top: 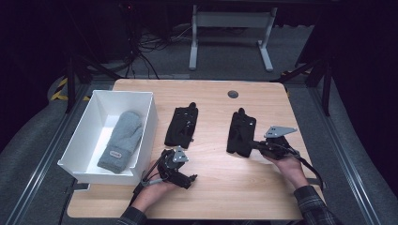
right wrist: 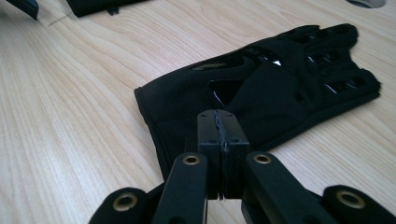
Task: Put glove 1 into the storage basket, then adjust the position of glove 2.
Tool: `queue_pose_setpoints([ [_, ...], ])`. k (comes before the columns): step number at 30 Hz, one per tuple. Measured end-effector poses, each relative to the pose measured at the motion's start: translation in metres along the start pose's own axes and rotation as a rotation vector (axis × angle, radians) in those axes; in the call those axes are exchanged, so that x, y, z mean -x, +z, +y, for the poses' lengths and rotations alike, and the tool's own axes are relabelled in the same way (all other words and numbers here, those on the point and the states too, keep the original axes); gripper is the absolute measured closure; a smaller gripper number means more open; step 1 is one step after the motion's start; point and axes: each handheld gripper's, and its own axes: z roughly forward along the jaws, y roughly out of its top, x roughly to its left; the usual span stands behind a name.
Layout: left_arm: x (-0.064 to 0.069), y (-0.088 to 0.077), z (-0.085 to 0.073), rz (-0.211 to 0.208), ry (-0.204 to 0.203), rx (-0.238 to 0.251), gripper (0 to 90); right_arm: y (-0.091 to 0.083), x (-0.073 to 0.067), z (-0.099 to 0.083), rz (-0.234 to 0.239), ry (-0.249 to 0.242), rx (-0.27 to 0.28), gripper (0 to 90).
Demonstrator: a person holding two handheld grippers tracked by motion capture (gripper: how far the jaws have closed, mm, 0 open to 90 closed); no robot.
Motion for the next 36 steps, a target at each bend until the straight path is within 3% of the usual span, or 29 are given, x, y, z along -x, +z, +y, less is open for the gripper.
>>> queue_pose_setpoints([
  [12, 0.0, 0.0, 0.0, 0.0, 0.001, 0.0, 0.0, 0.026, 0.004, 0.002, 0.014, -0.006, -0.062, 89.9],
  [23, 0.0, -0.001, -0.001, 0.001, 0.001, 0.001, 0.2, 0.018, -0.004, -0.003, 0.057, -0.032, -0.092, 90.0],
  [36, 0.001, -0.001, -0.001, 0.002, -0.002, -0.001, 0.3, -0.005, -0.029, -0.02, 0.121, -0.062, -0.12, 90.0],
])
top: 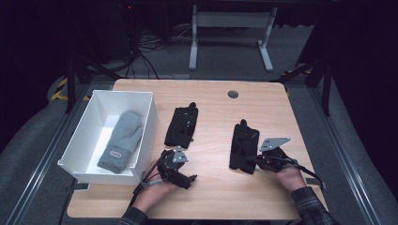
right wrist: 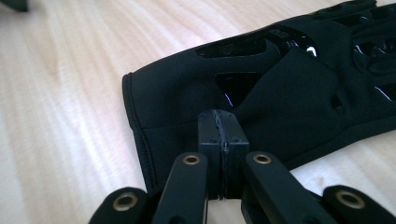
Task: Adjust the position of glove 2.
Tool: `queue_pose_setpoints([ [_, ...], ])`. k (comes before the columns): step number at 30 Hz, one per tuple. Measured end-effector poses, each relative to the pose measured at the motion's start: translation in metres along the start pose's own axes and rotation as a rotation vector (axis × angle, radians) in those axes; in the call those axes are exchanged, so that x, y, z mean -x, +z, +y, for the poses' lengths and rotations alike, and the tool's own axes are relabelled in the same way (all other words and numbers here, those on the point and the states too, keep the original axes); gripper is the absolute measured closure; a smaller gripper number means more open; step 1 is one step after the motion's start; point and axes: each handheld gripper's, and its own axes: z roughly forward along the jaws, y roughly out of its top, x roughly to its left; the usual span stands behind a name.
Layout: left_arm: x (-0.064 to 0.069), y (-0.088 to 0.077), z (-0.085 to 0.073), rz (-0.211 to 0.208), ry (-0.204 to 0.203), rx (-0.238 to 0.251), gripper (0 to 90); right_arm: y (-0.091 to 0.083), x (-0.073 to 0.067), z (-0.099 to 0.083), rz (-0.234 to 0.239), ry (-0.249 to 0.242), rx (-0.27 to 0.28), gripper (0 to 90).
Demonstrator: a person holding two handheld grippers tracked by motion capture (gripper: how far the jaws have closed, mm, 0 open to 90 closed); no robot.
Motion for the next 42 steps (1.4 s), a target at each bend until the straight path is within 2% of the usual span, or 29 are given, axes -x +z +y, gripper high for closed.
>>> queue_pose_setpoints([
  [4, 0.0, 0.0, 0.0, -0.002, 0.002, -0.001, 0.3, -0.004, -0.01, -0.006, 0.022, -0.015, 0.0, 90.0],
  [10, -0.003, 0.0, -0.001, -0.022, 0.022, 0.002, 0.0, -0.011, -0.023, -0.013, 0.022, -0.031, 0.001, 89.9],
  [19, -0.002, -0.001, -0.001, -0.02, 0.02, 0.002, 0.1, -0.023, -0.045, -0.026, 0.019, -0.028, -0.002, 89.9],
  [21, -0.002, -0.001, -0.001, -0.019, 0.02, 0.003, 0.1, -0.025, -0.046, -0.026, 0.015, -0.025, -0.002, 90.0],
  [27, -0.002, -0.001, -0.001, -0.02, 0.02, 0.002, 0.1, -0.03, -0.03, -0.015, -0.038, 0.001, 0.049, 89.9],
  [32, -0.002, 0.0, -0.001, -0.018, 0.02, 0.001, 0.0, -0.015, -0.009, 0.007, -0.058, 0.014, 0.086, 89.9],
  [36, -0.002, 0.0, -0.001, -0.019, 0.018, 0.002, 0.0, 0.001, 0.001, 0.015, -0.046, 0.01, 0.072, 90.0],
  [40, -0.002, 0.0, -0.001, -0.02, 0.018, 0.002, 0.0, 0.015, 0.006, 0.016, -0.035, 0.003, 0.046, 90.0],
  [42, -0.002, 0.0, -0.001, -0.02, 0.018, 0.001, 0.0, 0.021, 0.007, 0.016, -0.038, -0.008, 0.015, 90.0],
])
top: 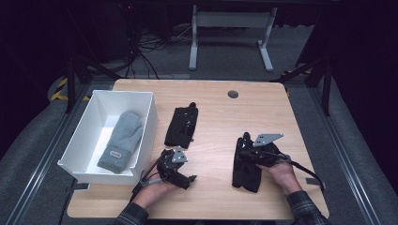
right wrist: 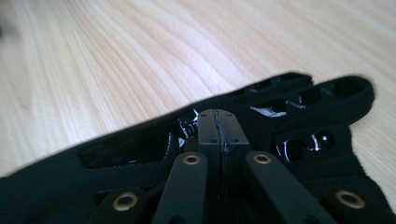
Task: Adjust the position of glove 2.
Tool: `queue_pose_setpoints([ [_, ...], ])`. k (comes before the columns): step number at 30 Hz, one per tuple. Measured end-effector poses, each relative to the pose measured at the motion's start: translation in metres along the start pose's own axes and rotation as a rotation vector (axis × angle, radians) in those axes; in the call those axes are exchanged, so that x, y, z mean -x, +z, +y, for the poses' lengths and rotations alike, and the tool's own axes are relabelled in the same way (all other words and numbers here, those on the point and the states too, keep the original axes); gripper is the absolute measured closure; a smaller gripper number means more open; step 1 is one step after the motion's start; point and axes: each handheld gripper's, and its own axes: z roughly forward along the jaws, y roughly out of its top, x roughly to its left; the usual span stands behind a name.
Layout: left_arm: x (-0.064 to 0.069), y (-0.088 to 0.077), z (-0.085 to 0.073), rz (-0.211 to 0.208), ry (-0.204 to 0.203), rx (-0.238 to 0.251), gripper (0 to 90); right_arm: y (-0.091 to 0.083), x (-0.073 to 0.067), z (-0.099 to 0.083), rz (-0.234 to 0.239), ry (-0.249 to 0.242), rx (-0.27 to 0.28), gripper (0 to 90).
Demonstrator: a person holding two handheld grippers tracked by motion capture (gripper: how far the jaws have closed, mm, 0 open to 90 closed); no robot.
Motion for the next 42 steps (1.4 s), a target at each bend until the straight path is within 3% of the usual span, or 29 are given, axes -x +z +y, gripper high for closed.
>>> queue_pose_setpoints([
  [5, 0.0, 0.0, 0.0, 0.0, 0.0, -0.002, 0.0, 0.0, -0.007, -0.002, 0.025, -0.005, 0.004, 90.0],
  [16, 0.0, 0.0, 0.0, 0.0, 0.0, -0.002, 0.0, -0.011, -0.04, -0.012, 0.042, -0.047, -0.011, 90.0],
  [19, 0.0, 0.0, 0.0, 0.0, 0.0, -0.002, 0.0, -0.011, -0.039, -0.011, 0.045, -0.05, -0.007, 89.8],
  [22, 0.0, 0.0, 0.0, 0.0, 0.0, -0.002, 0.0, -0.015, -0.038, -0.01, 0.035, -0.049, 0.014, 81.4],
  [26, 0.0, 0.0, 0.0, 0.0, 0.0, -0.002, 0.0, -0.027, -0.029, -0.01, -0.012, -0.012, 0.077, 70.6],
  [28, 0.0, 0.0, 0.0, 0.0, 0.0, -0.002, 0.0, -0.033, -0.021, -0.013, -0.068, 0.007, 0.091, 62.2],
  [30, 0.0, 0.0, 0.0, 0.001, 0.0, -0.002, 0.0, -0.037, -0.01, -0.019, -0.137, 0.04, 0.089, 53.1],
  [34, 0.0, 0.0, 0.0, 0.001, 0.001, 0.001, 0.0, -0.04, 0.012, -0.032, -0.218, 0.11, 0.07, 43.0],
  [38, 0.0, 0.0, 0.0, -0.001, 0.003, -0.002, 0.0, -0.04, 0.028, -0.042, -0.238, 0.166, 0.072, 37.2],
  [42, -0.001, 0.0, 0.0, -0.001, 0.007, 0.0, 0.0, -0.038, 0.041, -0.05, -0.291, 0.204, 0.056, 29.9],
])
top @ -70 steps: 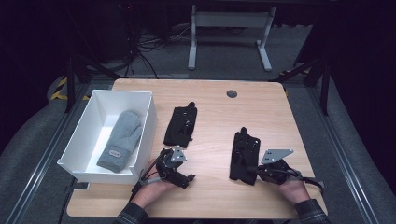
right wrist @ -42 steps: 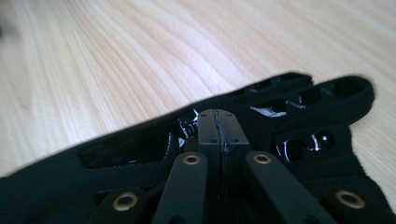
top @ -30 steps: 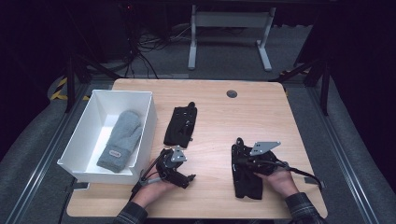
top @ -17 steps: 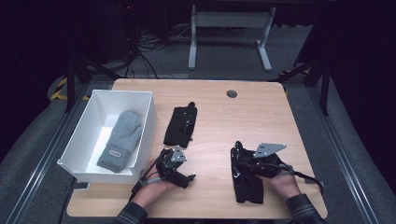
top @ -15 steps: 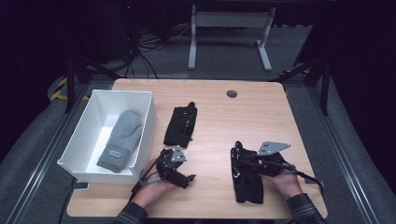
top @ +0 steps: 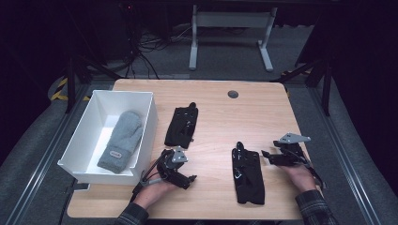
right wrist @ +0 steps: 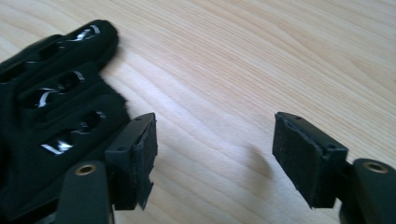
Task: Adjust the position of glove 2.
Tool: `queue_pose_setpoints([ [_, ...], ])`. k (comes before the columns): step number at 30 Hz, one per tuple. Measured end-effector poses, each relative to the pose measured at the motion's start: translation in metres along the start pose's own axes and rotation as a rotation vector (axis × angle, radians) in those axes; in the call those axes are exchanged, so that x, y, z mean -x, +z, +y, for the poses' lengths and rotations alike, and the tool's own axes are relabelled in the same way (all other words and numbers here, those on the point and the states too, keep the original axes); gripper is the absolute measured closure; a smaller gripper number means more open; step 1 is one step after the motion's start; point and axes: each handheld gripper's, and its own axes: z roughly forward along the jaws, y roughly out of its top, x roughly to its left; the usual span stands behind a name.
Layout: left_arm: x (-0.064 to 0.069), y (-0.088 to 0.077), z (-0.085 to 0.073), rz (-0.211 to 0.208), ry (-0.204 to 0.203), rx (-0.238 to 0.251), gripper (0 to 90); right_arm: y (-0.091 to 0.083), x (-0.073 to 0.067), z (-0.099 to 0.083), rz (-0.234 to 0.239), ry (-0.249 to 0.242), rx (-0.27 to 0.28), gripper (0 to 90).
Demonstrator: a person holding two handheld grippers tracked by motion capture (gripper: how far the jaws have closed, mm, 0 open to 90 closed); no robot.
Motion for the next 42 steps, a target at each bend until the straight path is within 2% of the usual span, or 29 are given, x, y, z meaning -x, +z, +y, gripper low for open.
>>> queue_pose_setpoints([
  [5, 0.0, 0.0, 0.001, -0.004, 0.003, -0.01, 0.0, 0.004, 0.007, -0.002, -0.014, 0.026, -0.012, 24.0],
  [6, 0.0, 0.0, 0.003, 0.001, -0.004, -0.03, 0.0, 0.005, 0.008, -0.002, -0.019, 0.037, -0.013, 21.3],
  [9, 0.001, -0.001, 0.006, 0.009, -0.006, -0.047, 0.0, 0.006, 0.009, -0.003, -0.009, 0.066, -0.018, 18.4],
  [10, 0.002, -0.001, 0.006, 0.015, -0.007, -0.051, 0.0, 0.008, 0.01, -0.004, -0.019, 0.076, -0.011, 13.4],
  [13, 0.0, -0.002, 0.009, 0.012, -0.015, -0.051, 0.0, 0.008, 0.011, -0.004, -0.02, 0.084, -0.014, 12.4],
  [17, -0.006, -0.006, 0.014, 0.015, -0.05, -0.018, 0.2, 0.008, 0.011, -0.004, -0.02, 0.084, -0.014, 12.4],
  [20, -0.012, -0.007, 0.02, 0.003, -0.086, -0.024, 1.6, 0.008, 0.011, -0.004, -0.02, 0.084, -0.015, 12.4],
  [22, -0.015, -0.007, 0.025, 0.018, -0.096, -0.017, 2.4, 0.008, 0.011, -0.004, -0.019, 0.083, -0.015, 12.4],
  [25, -0.021, -0.008, 0.031, 0.017, -0.131, 0.006, 8.1, 0.008, 0.011, -0.004, -0.018, 0.083, -0.015, 12.3],
  [27, -0.025, -0.008, 0.036, 0.029, -0.134, -0.004, 12.8, 0.008, 0.011, -0.004, -0.018, 0.084, -0.015, 12.3],
  [29, -0.029, -0.01, 0.041, 0.048, -0.153, 0.019, 17.4, 0.008, 0.011, -0.004, -0.018, 0.083, -0.014, 12.3],
  [32, -0.035, -0.009, 0.047, 0.076, -0.168, 0.022, 27.9, 0.008, 0.011, -0.004, -0.018, 0.082, -0.014, 12.4],
  [35, -0.044, -0.008, 0.054, 0.099, -0.194, 0.033, 39.9, 0.008, 0.011, -0.004, -0.017, 0.082, -0.014, 12.4],
  [38, -0.055, -0.005, 0.06, 0.126, -0.225, 0.024, 52.8, 0.008, 0.011, -0.004, -0.016, 0.081, -0.014, 12.5],
  [40, -0.063, -0.003, 0.064, 0.119, -0.248, 0.019, 60.3, 0.008, 0.011, -0.004, -0.011, 0.077, -0.013, 12.8],
  [42, -0.069, 0.001, 0.068, 0.133, -0.253, 0.017, 68.9, 0.008, 0.011, -0.004, -0.006, 0.075, -0.011, 13.0],
])
